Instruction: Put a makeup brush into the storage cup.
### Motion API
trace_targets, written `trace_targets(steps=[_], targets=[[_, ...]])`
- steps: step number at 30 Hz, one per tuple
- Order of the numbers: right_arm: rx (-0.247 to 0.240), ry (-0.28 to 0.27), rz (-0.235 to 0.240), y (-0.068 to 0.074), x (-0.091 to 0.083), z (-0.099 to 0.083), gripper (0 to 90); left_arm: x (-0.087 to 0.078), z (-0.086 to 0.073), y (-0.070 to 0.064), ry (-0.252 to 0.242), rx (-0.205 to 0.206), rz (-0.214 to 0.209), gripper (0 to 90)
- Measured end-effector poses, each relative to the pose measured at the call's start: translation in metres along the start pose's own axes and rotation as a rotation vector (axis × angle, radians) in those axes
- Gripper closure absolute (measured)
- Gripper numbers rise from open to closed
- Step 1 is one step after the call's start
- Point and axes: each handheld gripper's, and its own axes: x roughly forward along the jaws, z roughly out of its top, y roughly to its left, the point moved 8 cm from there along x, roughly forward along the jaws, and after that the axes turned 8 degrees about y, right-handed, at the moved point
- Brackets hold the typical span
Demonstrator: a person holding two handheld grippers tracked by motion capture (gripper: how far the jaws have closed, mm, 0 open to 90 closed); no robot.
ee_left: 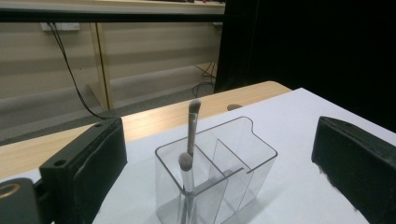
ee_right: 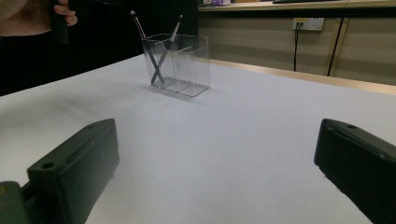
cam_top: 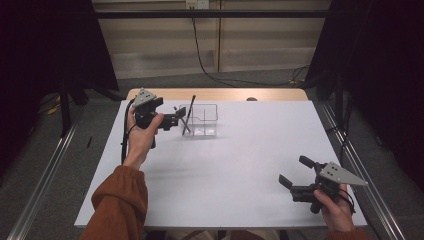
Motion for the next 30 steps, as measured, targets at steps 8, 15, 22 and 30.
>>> trace_targets(steps=[8, 15, 22, 30], targets=[[0.0, 0.0, -0.004, 0.0, 0.0, 0.0, 0.0, -0.009, 0.002, -0.008, -0.014, 0.012, -0.008, 3.1], [0.005, -0.002, -0.006, 0.0, -0.001, 0.0, 0.0, -0.018, -0.001, -0.011, -0.019, 0.023, -0.003, 3.1], [0.001, -0.002, -0.005, 0.001, -0.001, 0.001, 0.0, -0.027, -0.008, -0.014, -0.025, 0.029, 0.001, 3.1], [-0.003, -0.002, -0.006, 0.001, -0.001, 0.001, 0.0, -0.039, -0.017, -0.015, -0.036, 0.034, 0.007, 3.0]])
